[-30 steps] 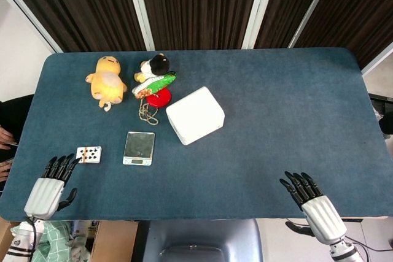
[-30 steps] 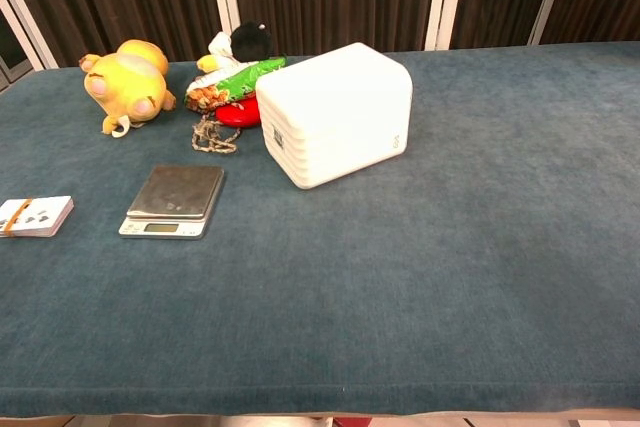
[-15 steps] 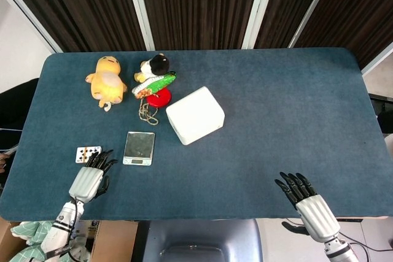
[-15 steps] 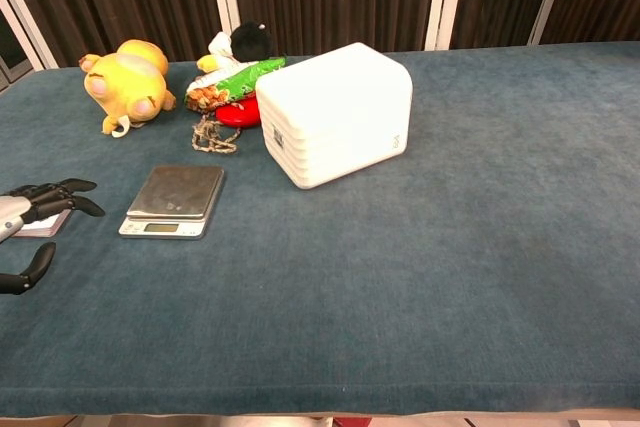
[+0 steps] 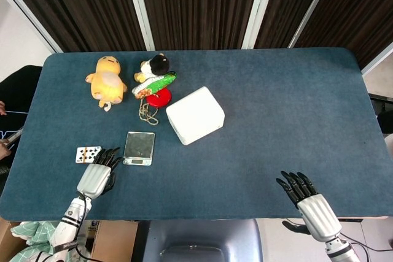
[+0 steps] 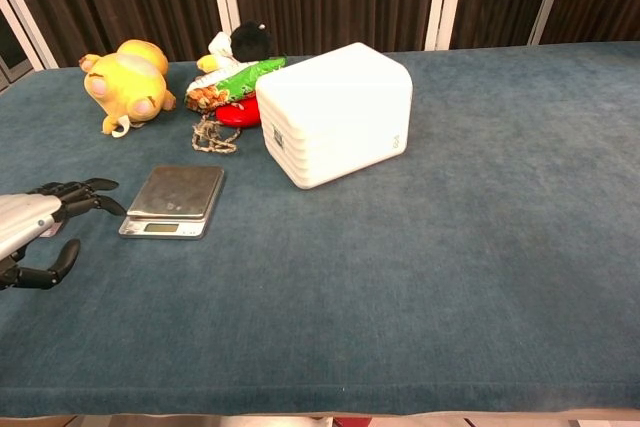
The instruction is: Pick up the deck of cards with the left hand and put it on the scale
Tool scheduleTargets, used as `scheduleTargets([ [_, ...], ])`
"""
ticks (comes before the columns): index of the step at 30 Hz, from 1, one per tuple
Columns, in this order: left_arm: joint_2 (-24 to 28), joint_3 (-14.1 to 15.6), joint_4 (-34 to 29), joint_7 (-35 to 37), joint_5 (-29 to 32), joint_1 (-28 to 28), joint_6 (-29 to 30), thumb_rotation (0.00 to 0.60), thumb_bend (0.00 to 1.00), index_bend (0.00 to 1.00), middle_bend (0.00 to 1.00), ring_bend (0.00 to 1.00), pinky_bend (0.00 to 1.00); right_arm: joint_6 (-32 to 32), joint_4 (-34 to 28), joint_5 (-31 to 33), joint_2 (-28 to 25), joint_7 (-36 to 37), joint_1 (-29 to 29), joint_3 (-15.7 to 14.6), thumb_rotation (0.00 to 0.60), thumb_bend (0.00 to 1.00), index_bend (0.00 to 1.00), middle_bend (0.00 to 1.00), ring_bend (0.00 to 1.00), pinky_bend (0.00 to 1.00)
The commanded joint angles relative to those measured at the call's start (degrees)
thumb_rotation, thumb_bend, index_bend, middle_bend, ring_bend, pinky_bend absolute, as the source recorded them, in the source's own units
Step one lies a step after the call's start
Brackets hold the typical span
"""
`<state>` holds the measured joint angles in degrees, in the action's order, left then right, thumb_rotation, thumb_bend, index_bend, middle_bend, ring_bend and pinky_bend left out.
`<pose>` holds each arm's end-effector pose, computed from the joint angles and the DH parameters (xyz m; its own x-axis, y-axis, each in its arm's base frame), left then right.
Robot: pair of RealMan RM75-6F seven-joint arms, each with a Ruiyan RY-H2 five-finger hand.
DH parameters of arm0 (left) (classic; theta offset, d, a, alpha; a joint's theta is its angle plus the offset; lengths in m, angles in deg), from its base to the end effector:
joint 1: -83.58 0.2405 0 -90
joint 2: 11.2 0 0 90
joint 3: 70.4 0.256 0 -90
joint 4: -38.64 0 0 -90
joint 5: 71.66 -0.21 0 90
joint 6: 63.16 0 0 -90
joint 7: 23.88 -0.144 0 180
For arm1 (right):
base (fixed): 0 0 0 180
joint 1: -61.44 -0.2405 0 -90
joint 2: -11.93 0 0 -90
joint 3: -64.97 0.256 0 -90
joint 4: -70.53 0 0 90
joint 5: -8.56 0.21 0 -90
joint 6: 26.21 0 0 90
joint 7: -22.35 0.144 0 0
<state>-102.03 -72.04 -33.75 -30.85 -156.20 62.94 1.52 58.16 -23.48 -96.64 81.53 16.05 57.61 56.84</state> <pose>-0.2758 0.2501 -0.0158 0.4589 0.2655 0.8479 0.8792 -0.2731 -0.3903 -0.2655 -0.1237 0.0879 0.4114 -0.1784 0.8938 -0.8799 -0.3337 0.3383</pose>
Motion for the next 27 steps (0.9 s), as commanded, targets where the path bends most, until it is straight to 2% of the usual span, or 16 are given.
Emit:
scheduleTargets([
  [1,0.0,0.3,-0.2,-0.5,0.0,-0.1,0.0,0.600,0.72,0.21,0.00,0.00,0.00,-0.1,0.0,0.1,0.0,-0.1,0.0,0.0,0.600,0.11,0.00,0.00,0.00,0.00],
  [27,-0.6,1.0,0.0,-3.3,2.6,-1.2,-1.8,0.600,0.71,0.20,0.00,0.00,0.00,-0.2,-0.6,0.7,-0.3,-0.8,0.3,-0.1,0.600,0.11,0.00,0.00,0.00,0.00],
])
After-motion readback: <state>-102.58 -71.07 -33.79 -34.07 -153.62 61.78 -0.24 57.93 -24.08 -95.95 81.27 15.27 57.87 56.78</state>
